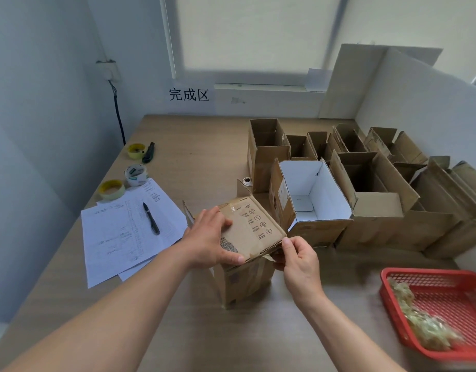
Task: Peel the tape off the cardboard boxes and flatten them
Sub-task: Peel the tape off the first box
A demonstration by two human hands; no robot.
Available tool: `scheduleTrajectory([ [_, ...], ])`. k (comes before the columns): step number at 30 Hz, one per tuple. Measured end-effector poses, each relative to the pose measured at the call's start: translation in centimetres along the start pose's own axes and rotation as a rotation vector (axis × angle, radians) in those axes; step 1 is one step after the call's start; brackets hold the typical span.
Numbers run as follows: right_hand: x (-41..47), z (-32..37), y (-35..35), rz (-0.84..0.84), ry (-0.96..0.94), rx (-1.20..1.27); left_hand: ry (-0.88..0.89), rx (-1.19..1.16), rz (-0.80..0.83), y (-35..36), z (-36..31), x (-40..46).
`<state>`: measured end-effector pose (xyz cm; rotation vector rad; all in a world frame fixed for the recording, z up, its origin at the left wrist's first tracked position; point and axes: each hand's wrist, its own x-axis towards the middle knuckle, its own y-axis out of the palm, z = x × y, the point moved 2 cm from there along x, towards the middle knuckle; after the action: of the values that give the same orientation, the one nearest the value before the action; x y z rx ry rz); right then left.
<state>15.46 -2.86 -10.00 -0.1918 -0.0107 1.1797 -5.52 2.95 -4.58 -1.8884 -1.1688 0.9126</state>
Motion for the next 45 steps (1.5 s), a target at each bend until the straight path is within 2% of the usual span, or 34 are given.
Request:
scheduleTrajectory([
  [3, -0.3, -1.3, -0.4, -0.078, 0.163, 0.213, 0.001, 0.013, -0.002, 0.0, 0.0, -0.1],
  [5, -0.6, -2.2, -0.9, -0.106, 0.202, 0.212, 0.007, 0.008, -0.006, 0.0, -0.1, -0.1],
  [9, -0.9, -1.3, -0.9, -0.089, 0.11, 0.161, 0.002, 0.008, 0.008, -0.1, -0.2, 0.1],
  [14, -0.2, 0.9, -0.8, -0.009, 0.032, -0.045, -0.003, 0.011, 0.008, -0.1, -0.2, -0.1],
  [20, 0.3, 1.1, -1.2, 0.054, 0.088, 0.04, -0.001, 0.002, 0.009, -0.1, -0.2, -0.2],
  [23, 0.9, 1.7, -1.8, 0.02, 0.117, 0.06, 0.005, -0.026, 0.008, -0.1, -0.3, -0.3],
  [27, 3.1, 3.8, -1.8, 0.029, 0.009, -0.214, 0.007, -0.017, 0.001, -0.1, -0.3, -0.2],
  [32, 4.8, 4.9, -0.2, 0.097, 0.03, -0.418, -0.003, -0.019, -0.003, -0.1, -0.3, -0.3],
  [37, 4.9, 3.9, -0.3, 0.041, 0.143, -0.303, -0.003, -0.027, 0.011, 0.0, -0.3, -0.2],
  [40, 4.3, 3.2, -0.4, -0.019, 0.144, -0.24, -0.008, -0.027, 0.019, 0.0, -0.3, -0.1],
  [45, 1.2, 1.7, -0.6, -0.148, 0.305, 0.49, -0.004, -0.031, 0.008, 0.0, -0.3, 0.0],
])
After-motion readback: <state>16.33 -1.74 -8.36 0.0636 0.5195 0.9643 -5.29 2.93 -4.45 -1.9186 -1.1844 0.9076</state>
